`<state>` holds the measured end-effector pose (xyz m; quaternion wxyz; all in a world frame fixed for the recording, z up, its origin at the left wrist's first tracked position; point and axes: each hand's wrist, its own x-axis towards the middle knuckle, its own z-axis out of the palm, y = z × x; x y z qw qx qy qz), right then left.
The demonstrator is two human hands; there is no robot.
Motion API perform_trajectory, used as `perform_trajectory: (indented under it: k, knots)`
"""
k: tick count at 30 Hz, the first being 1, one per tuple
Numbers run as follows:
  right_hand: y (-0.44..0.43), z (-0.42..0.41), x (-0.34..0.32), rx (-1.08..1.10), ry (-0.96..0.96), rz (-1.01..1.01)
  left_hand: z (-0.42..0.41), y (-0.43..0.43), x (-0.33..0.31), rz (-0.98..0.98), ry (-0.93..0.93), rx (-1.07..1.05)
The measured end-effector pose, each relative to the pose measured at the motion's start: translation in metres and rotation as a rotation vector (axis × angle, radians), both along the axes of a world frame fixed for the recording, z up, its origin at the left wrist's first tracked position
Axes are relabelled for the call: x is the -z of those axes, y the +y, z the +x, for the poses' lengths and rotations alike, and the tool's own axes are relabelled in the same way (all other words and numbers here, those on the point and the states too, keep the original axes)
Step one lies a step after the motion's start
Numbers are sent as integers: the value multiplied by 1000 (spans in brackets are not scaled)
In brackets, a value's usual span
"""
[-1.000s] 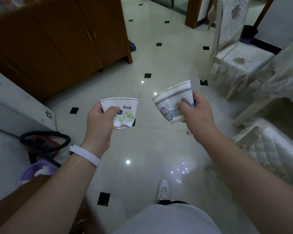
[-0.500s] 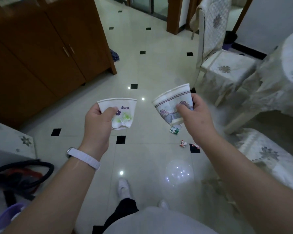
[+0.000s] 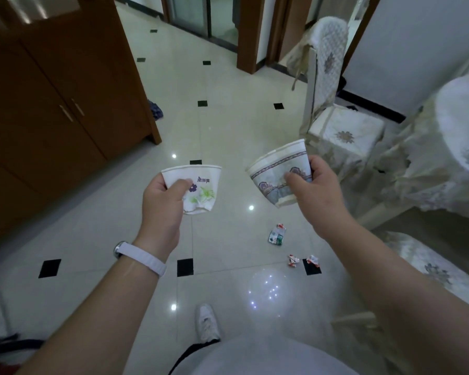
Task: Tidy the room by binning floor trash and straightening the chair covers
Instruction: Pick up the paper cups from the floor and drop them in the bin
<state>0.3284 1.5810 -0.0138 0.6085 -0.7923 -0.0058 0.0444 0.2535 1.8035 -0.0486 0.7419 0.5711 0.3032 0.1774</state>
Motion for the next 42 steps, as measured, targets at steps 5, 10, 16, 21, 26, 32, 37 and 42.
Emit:
perform_trajectory:
  k: [5,10,16,21,26,32,37,42]
  knots:
    - [50,33,0,15,-25,-32,44,53,0,-5,-14,30]
    - [77,70,6,30,2,-5,87,84,1,-29,4,27]
    - [90,142,27,73,29,27,162,105,10,-8,46,36]
    - [102,239,39,87,34,50,242,118,14,42,71,30]
    - [102,347,30,121,47,106,350,124,-2,117,95,87]
    - [82,439,17,152,51,104,462,88,-12,144,49,198]
    - [72,486,17,209,64,87,525,83,-12,148,57,277]
    - [87,537,18,265,54,66,587,107,-11,162,66,292]
